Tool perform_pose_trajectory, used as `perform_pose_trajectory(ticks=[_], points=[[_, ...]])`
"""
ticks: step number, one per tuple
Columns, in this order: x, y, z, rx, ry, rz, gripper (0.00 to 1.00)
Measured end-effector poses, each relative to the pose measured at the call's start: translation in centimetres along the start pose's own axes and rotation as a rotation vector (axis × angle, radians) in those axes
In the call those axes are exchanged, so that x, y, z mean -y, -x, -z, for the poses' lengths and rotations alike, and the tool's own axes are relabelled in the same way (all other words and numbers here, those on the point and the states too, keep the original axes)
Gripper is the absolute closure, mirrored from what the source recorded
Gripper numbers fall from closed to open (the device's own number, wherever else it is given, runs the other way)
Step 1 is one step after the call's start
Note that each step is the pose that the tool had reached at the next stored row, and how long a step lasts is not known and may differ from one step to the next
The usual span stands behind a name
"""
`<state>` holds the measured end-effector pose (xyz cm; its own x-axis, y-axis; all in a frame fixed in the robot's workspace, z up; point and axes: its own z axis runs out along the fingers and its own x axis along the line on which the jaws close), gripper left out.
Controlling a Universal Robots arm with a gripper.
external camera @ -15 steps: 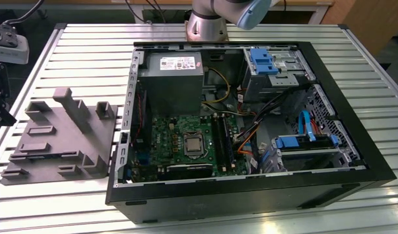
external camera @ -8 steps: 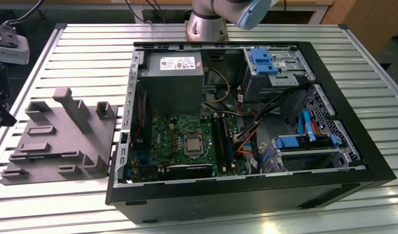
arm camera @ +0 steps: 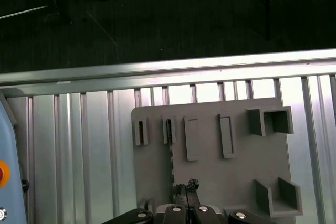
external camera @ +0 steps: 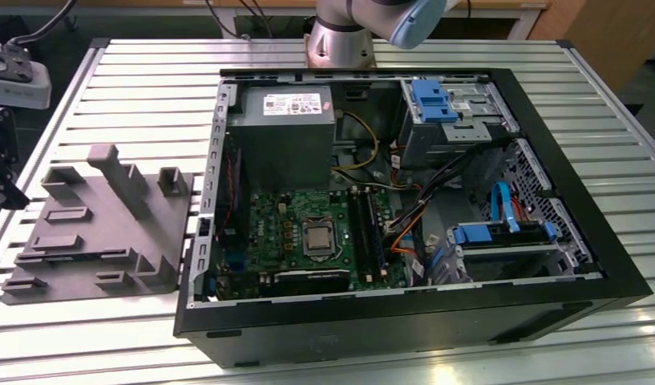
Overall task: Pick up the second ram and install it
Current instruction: 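Pick up the second ram and move it above second insertion slot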
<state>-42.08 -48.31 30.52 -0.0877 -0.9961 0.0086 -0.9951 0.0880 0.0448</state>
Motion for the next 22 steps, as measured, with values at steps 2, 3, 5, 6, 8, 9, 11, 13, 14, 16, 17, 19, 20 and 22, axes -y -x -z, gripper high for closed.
perform_pose_trajectory(ticks=[2,3,5,6,8,9,11,13,14,16,17,19,20,22], points=[[0.0,0.0,-0.05,0.0,0.0,0.0,0.89],[0.0,0.0,-0.07,0.0001,-0.0001,0.0,0.89],[0.01,0.0,-0.21,0.0,0.0,0.0,0.89],[0.02,0.0,-0.4,-0.0012,-0.0002,0.0,0.89],[0.02,0.0,-0.43,-0.0012,-0.0001,0.0,0.89],[0.02,0.0,-0.45,-0.0012,-0.0002,0.0,0.89],[0.02,0.0,-0.54,-0.0012,-0.0002,0.0,0.89],[0.03,0.01,-0.62,-0.0012,-0.0002,0.0,0.89],[0.03,0.0,-0.63,-0.0012,-0.0002,0.0,0.89],[0.03,0.01,-0.68,-0.0012,-0.0002,0.0,0.89],[0.03,0.01,-0.7,-0.0012,-0.0001,0.0,0.89],[0.03,0.01,-0.76,-0.0012,-0.0002,0.0,0.89],[0.04,0.01,-0.8,-0.0011,-0.0002,0.0,0.89],[0.04,0.01,-0.86,-0.0012,-0.0002,0.0,0.89]])
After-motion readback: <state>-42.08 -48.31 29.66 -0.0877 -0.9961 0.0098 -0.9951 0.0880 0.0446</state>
